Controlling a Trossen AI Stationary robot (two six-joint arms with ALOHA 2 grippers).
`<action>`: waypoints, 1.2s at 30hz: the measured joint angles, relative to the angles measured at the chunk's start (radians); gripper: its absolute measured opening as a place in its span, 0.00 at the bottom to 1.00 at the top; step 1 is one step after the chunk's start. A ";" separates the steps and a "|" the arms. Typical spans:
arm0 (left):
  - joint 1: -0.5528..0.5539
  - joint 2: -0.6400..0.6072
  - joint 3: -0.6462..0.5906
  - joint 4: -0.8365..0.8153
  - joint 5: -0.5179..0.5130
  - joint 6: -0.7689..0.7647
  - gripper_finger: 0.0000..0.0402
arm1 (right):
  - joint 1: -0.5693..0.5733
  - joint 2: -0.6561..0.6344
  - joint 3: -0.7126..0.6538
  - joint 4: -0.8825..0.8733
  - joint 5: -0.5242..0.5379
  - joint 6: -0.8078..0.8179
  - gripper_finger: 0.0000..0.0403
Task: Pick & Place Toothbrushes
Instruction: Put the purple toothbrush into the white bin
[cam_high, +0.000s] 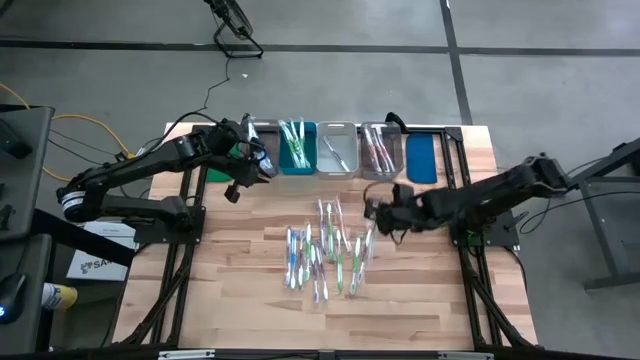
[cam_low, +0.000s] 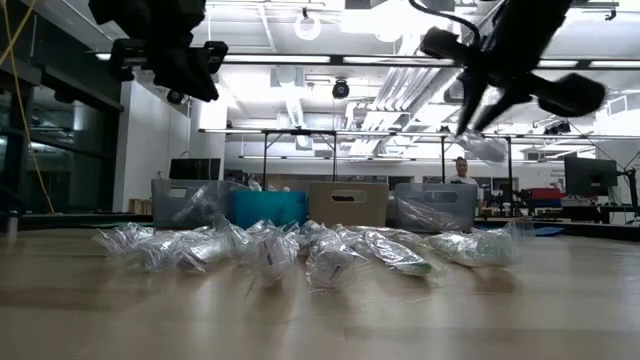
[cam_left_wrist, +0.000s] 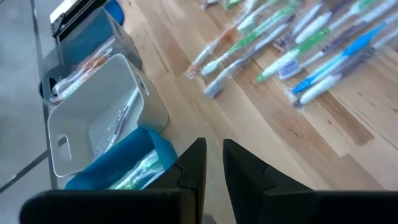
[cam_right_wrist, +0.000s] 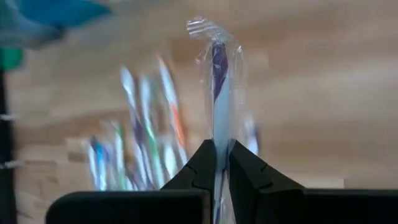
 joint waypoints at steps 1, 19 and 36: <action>0.000 0.005 0.000 0.010 0.000 -0.021 0.13 | -0.023 -0.018 0.000 0.002 0.014 -0.048 0.03; 0.000 0.213 0.000 0.469 0.015 -0.480 0.31 | -0.577 -0.224 0.000 0.136 -0.187 -0.964 0.03; 0.000 0.581 0.297 0.836 0.061 -0.816 0.50 | -0.903 -0.233 0.000 0.617 -0.611 -1.557 0.03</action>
